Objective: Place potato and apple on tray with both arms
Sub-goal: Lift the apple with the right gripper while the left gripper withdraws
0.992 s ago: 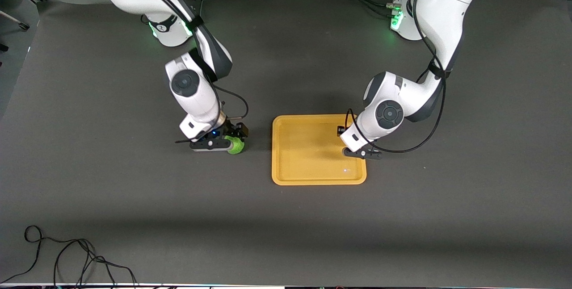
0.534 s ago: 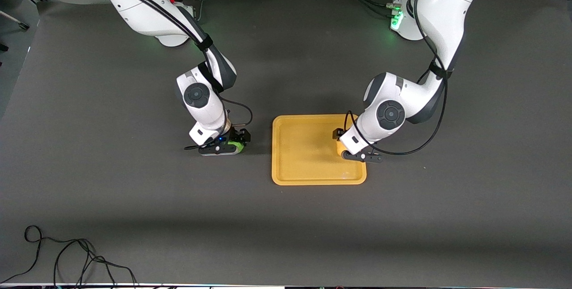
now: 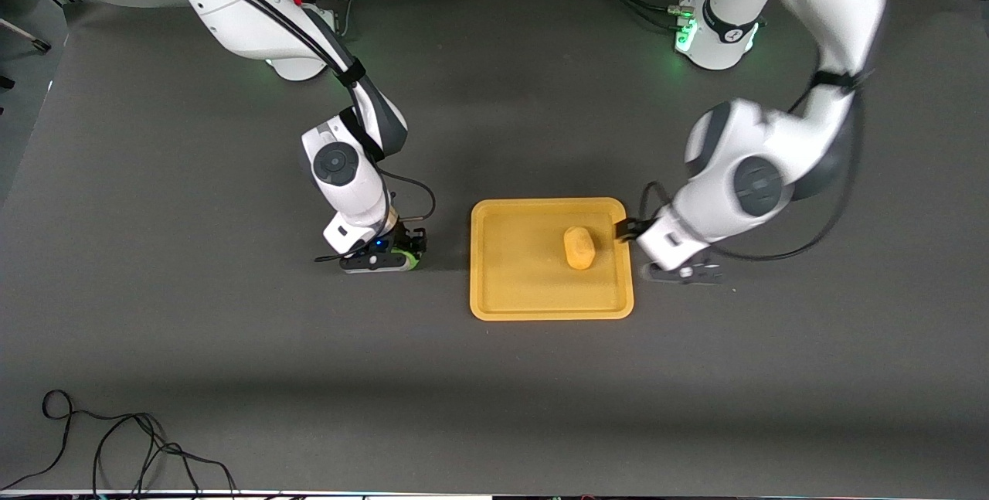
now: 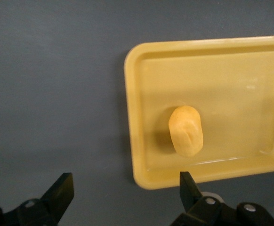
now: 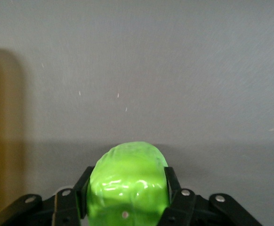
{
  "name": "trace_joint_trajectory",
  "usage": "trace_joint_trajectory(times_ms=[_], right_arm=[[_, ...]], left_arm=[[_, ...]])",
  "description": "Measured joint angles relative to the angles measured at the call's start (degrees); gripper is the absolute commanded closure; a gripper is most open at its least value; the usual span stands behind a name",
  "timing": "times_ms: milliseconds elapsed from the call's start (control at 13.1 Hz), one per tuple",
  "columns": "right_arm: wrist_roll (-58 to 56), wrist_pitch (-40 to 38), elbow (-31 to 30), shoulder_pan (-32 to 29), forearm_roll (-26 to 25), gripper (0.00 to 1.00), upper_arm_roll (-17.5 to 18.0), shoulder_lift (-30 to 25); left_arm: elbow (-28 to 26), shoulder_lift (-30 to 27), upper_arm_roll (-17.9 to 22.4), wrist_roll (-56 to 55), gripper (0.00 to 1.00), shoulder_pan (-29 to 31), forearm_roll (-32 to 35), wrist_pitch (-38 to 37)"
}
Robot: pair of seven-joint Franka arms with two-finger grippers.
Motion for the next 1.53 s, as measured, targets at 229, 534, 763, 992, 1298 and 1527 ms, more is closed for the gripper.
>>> trace_joint_trajectory(times_ms=[229,534,763,992,1298,1527], right_arm=[[0.0,-17.3,8.6,0.0,-0.1,0.63,-0.5,-5.7],[0.0,-38.6,23.7,0.2,0.0,0.63,0.1,-11.5],[3.2,-42.6,31.3,3.9,1.0,0.64,0.7,-10.9],[11.8,-42.7,37.2,10.7,1.0,0.65,0.9,-5.7],[23.1,-44.0,49.9,18.1,1.0,0.65,0.9,6.5],[25.4,-42.4,54.5,20.0,-1.5,0.65,0.8,14.6]], left_arm=[[3.4,-4.8,0.2,2.9,0.00,4.5,0.0,-8.7],[8.2,-8.4,0.4,8.0,0.00,9.1,4.4,-14.3],[8.4,-14.1,0.9,13.2,0.00,11.6,6.2,-19.7],[8.4,-19.5,1.3,15.4,0.00,13.7,6.4,-24.6],[8.0,-21.6,2.5,21.1,0.00,15.3,7.9,-27.7],[7.3,-18.9,2.7,22.9,0.00,16.1,9.1,-27.5]])
